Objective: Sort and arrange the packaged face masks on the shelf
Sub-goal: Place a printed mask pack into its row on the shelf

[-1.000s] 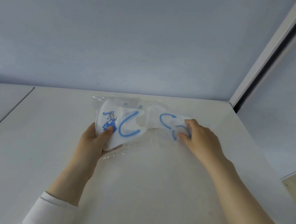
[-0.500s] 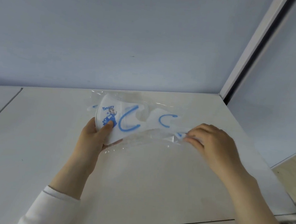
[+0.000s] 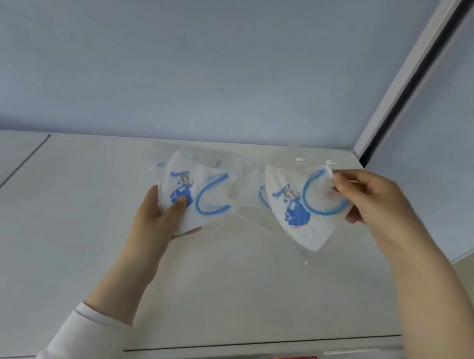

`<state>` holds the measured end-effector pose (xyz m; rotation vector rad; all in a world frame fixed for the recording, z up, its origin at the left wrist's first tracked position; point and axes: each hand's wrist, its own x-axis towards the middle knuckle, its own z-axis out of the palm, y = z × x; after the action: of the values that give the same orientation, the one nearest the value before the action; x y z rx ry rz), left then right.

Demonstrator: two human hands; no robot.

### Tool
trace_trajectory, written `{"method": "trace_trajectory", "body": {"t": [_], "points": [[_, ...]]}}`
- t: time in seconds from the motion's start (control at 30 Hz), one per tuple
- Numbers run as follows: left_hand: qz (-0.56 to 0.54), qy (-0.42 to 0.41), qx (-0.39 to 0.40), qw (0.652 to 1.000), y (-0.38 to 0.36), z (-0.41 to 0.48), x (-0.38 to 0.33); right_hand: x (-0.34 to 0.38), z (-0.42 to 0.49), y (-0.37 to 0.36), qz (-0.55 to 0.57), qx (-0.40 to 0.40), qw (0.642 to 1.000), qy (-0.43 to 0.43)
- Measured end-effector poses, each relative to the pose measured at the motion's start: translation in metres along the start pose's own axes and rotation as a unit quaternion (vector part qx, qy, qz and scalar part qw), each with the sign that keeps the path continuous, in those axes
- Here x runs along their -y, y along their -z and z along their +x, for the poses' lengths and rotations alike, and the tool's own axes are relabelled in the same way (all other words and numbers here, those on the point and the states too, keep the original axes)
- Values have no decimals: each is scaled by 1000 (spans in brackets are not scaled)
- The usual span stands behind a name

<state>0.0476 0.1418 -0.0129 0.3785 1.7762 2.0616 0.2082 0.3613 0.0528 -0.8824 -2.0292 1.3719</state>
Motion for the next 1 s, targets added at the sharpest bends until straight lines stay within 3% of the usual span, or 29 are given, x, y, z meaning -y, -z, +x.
{"method": "trace_trajectory", "body": {"t": [0.13,0.23,0.43,0.67,0.8,0.87,0.9,0.97,1.0], "points": [[-23,-9,36,999,-21,-18,0,-14,-3,-28,62,-3,994,-90],[-36,-18,56,998,-28,-26,0,-15,-10,-45,115,-16,988,-106],[-45,-11,71,996,-33,-35,1,-19,-23,-80,123,-23,992,-24],[-36,17,77,996,-22,-33,-2,-28,-28,-116,135,-77,987,-31],[9,-2,42,999,-12,-23,-1,-26,-23,-128,121,-34,992,-2],[-1,-12,6,1000,-4,-16,-1,-29,-12,-120,38,-9,999,36],[-13,-12,-16,1000,3,-13,-2,-34,-3,-112,-72,-1,995,70],[-34,-10,-63,997,17,-5,-6,-47,13,-93,-304,72,945,99],[-42,-10,-78,996,23,-3,-7,-52,16,-85,-365,110,921,87]]}}
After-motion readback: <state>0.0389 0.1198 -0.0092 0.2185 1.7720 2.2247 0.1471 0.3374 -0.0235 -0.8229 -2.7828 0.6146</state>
